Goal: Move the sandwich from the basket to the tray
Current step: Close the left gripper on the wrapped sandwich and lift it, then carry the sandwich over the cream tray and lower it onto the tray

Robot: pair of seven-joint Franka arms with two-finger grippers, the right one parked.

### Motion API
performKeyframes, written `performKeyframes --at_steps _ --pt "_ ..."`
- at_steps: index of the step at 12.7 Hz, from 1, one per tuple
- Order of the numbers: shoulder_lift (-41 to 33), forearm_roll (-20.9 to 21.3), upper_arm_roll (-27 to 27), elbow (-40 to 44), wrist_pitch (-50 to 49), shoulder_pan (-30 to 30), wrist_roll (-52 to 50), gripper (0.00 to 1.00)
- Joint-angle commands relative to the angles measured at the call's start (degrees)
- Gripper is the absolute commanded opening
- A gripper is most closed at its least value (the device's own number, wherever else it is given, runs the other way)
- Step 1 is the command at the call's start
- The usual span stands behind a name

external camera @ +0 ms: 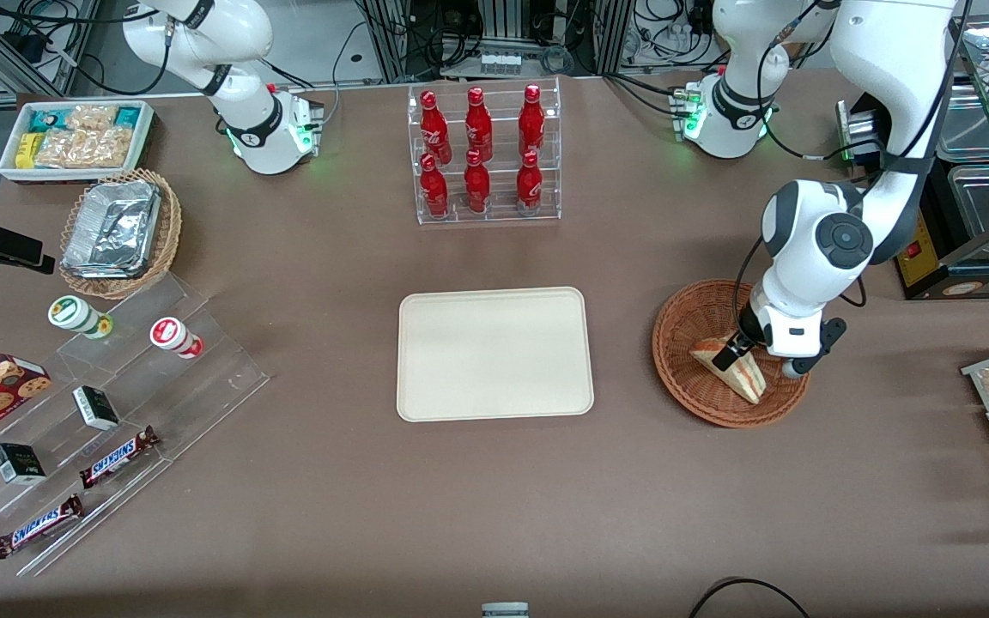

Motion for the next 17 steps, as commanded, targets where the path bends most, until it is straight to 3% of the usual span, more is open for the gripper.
performKeyframes --at_steps 1,2,4,7,10,12,14,17 --pt "1.31 0.95 0.02 0.2 1.38 -0.09 -1.32 0.98" --pt "1.93 0.95 0.02 0.46 1.38 -0.09 -1.32 0.76" --pt "3.42 1.13 0.02 1.07 1.82 -0.09 -0.89 0.0" --pt "2.21 1.22 0.2 3.53 0.51 0.0 -0.53 0.0" --pt "-1.67 2.61 -0.5 14.04 -16.31 -1.14 -0.53 0.0" --pt "0.16 4.2 -0.77 25.98 -28.8 -5.09 -0.8 0.0" --pt "2.19 4.12 -0.86 33.39 -34.02 -9.9 -0.36 0.0" --pt "3.95 4.03 -0.86 35.36 -34.22 -19.31 -0.27 0.0"
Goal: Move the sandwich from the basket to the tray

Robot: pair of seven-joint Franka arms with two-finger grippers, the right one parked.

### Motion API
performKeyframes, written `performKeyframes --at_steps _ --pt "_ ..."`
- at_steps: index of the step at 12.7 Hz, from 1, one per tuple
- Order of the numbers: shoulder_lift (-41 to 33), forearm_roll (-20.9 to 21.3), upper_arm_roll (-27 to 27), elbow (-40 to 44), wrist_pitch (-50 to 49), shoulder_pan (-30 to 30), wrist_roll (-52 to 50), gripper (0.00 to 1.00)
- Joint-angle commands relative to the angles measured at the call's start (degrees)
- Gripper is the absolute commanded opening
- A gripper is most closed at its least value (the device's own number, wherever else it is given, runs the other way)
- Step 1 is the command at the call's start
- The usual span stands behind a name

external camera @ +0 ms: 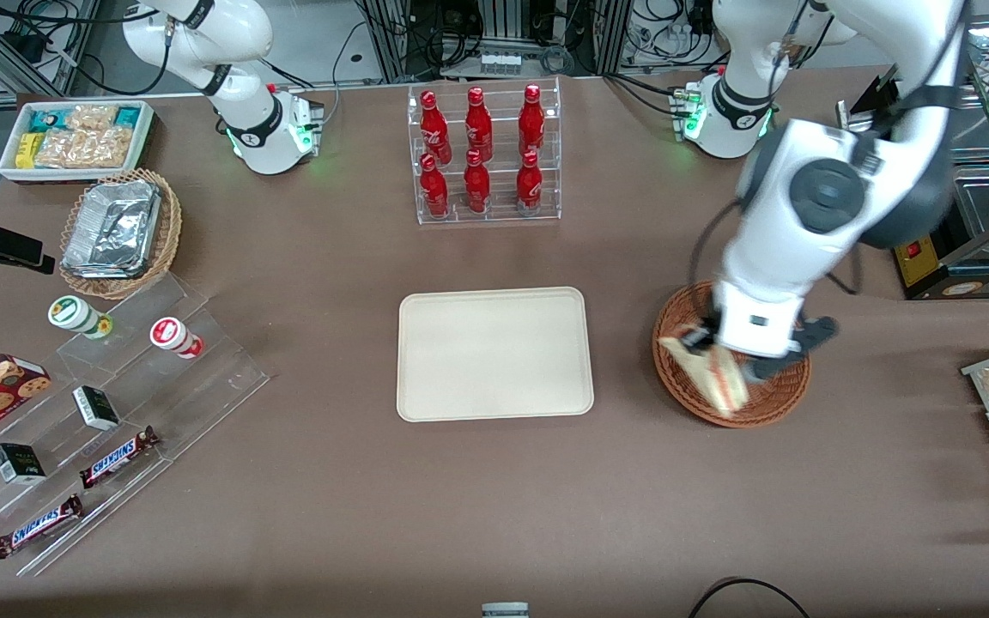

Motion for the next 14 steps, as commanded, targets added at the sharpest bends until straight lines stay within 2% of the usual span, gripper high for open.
performKeyframes --at_steps 1,4,7,14 --pt "5.21 0.86 0.63 3.02 -0.56 -8.03 -0.25 0.0" --pt "11.79 0.33 -0.24 7.06 1.02 -14.36 3.94 0.0" --pt "18.84 0.86 -1.12 9.08 8.22 -19.2 5.38 0.0" --pt "27.72 1.03 -1.12 12.95 16.14 -21.41 3.61 0.0"
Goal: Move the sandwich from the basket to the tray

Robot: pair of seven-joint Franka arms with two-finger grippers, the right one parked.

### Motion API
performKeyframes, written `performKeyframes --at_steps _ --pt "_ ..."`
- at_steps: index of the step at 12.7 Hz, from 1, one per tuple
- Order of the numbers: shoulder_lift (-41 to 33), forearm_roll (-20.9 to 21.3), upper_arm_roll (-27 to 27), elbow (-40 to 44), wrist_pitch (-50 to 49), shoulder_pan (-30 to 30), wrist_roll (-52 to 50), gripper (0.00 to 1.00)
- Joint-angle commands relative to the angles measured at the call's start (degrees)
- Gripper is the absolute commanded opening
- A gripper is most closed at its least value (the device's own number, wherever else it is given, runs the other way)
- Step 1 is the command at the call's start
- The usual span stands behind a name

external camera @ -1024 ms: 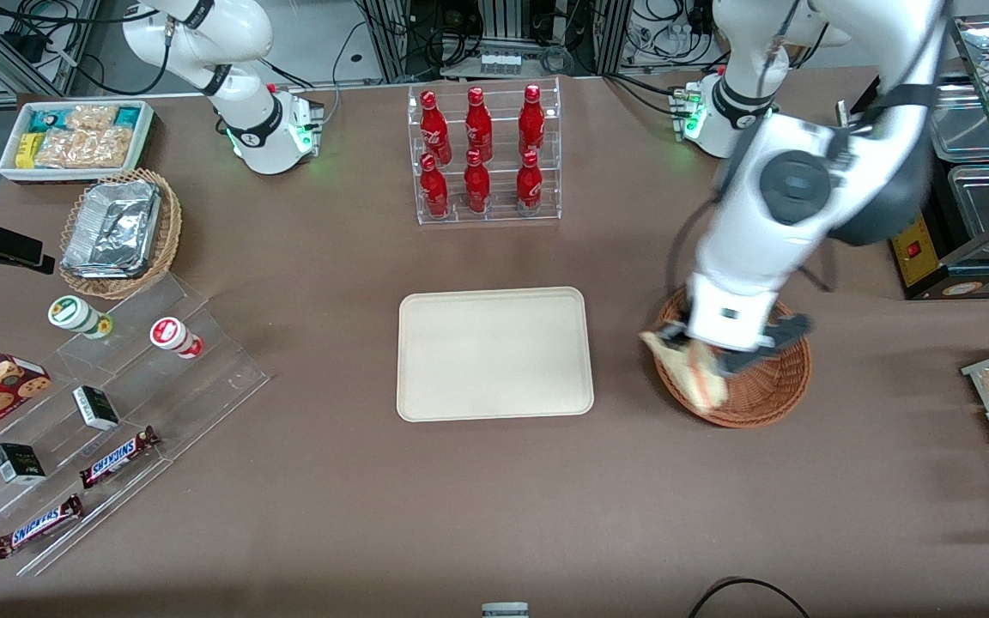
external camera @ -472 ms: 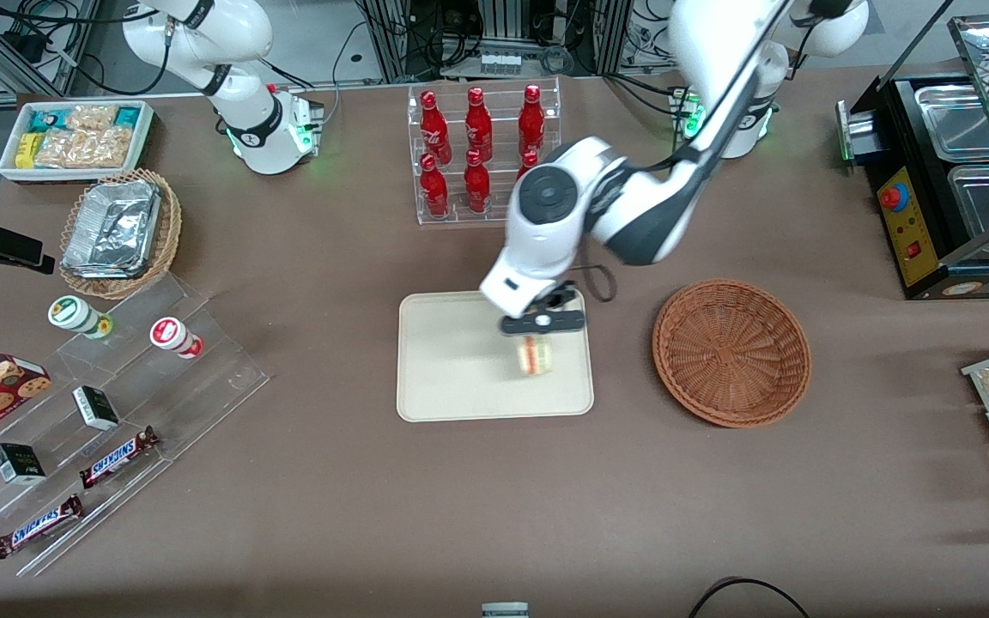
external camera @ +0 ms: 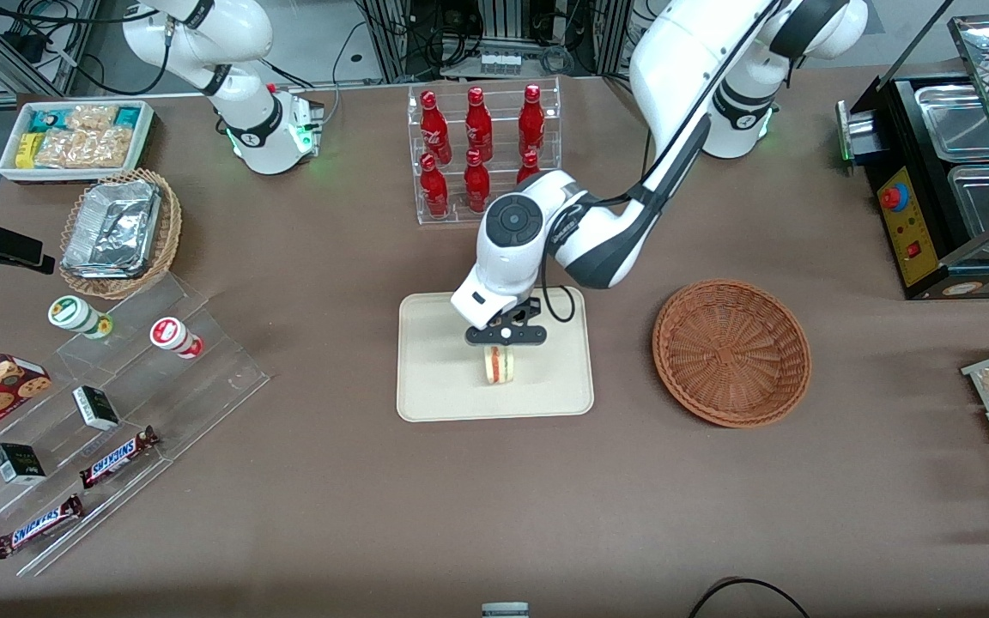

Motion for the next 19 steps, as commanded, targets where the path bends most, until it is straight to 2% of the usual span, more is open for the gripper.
performKeyframes --at_steps 1,11,12,13,16,19 --pt "3.95 1.02 0.26 3.49 1.11 -1.85 -0.7 0.0" --pt "5.97 2.52 0.52 2.97 0.67 -2.39 -0.09 0.0" --pt "6.24 2.34 0.52 2.96 0.67 -2.39 -0.44 0.27" --pt "6.5 2.51 0.52 2.96 0.76 -2.39 -0.53 0.98" --pt "4.93 2.43 0.61 3.14 -0.2 -2.04 -0.7 1.0" --pt "-0.33 2.08 0.78 3.32 -5.29 -1.34 -0.88 1.0"
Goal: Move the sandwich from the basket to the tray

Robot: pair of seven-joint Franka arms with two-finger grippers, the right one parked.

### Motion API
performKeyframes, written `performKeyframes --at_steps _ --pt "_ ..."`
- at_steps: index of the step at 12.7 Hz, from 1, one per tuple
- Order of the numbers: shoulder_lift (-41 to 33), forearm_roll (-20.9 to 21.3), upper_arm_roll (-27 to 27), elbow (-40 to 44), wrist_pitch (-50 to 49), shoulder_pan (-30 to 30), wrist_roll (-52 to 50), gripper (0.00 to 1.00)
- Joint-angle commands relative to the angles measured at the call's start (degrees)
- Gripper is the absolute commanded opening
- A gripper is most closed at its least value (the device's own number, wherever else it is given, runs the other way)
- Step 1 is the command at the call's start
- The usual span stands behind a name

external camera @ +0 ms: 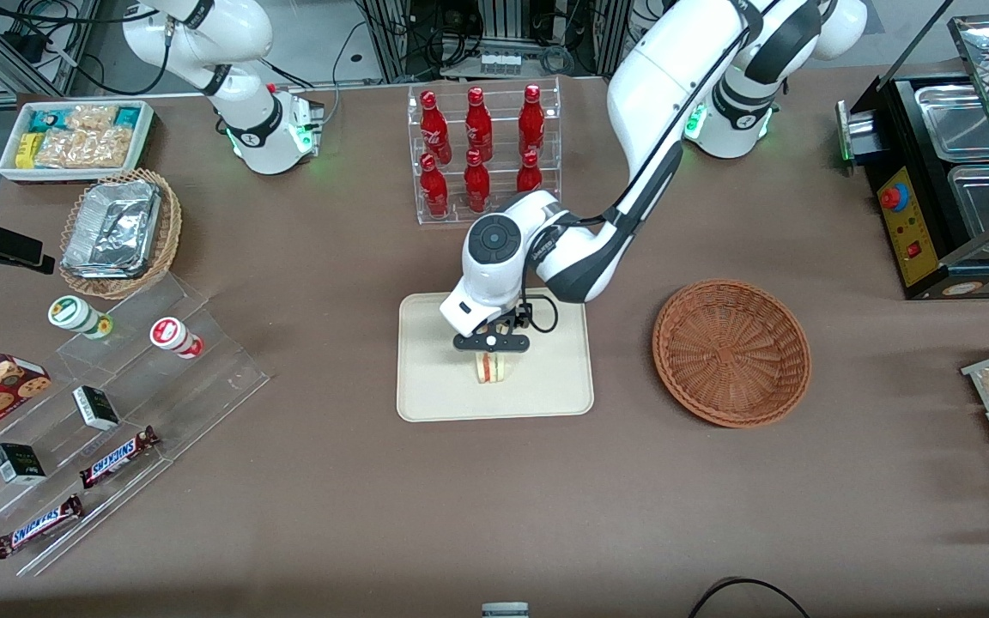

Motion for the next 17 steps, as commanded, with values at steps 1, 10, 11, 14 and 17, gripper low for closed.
performKeyframes --at_steps 1,10,11,14,17 --pt "-6.47 0.28 0.35 -0.27 -5.46 1.31 -0.8 1.0" --pt "-22.91 0.81 0.35 -1.14 -20.58 14.13 -2.12 1.0" --pt "-24.75 0.81 0.27 -1.84 -21.55 16.06 -1.16 1.0" --pt "-31.52 -0.16 0.18 -2.82 -29.61 24.58 11.64 1.0" --pt "-34.87 -0.86 0.18 -3.08 -34.11 31.18 22.02 1.0"
